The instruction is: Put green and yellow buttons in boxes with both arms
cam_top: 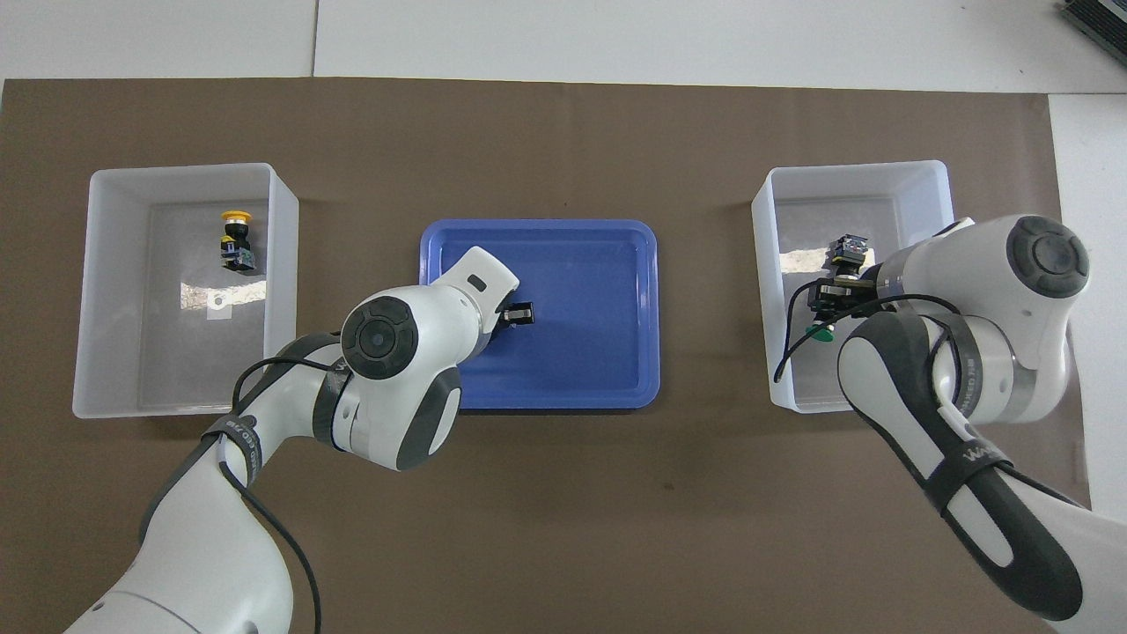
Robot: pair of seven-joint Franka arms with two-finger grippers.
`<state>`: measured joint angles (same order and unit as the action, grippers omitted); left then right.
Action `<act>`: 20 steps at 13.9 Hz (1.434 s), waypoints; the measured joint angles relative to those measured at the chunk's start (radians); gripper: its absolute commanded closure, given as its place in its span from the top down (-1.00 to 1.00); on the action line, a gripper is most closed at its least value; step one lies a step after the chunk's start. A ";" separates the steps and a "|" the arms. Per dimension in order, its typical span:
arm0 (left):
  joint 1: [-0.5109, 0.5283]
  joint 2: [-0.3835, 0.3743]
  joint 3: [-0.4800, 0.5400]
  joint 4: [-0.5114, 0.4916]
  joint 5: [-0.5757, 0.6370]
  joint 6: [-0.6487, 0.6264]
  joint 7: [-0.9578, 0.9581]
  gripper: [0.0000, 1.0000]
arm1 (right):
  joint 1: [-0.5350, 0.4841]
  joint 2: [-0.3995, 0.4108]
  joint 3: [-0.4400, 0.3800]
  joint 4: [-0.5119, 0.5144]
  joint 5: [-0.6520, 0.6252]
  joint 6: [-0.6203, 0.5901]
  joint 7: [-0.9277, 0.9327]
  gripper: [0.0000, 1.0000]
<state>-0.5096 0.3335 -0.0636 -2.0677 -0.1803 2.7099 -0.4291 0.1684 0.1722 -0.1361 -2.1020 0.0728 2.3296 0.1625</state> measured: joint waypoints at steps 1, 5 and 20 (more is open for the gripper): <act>0.000 -0.002 0.003 0.000 0.000 0.000 0.000 -0.85 | 0.000 -0.002 0.000 0.001 0.000 0.005 0.000 1.00; 0.058 -0.063 0.026 0.026 0.000 -0.056 0.006 -0.88 | 0.001 -0.021 0.001 0.058 0.000 -0.016 0.000 1.00; 0.562 -0.193 0.037 0.126 0.001 -0.345 0.562 -1.00 | -0.049 -0.176 -0.004 0.504 -0.075 -0.760 -0.176 1.00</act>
<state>0.0523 0.1406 -0.0266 -1.9416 -0.1798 2.3651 0.1329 0.1191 -0.0042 -0.1404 -1.5983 -0.0018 1.5699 -0.0139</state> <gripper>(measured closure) 0.652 0.000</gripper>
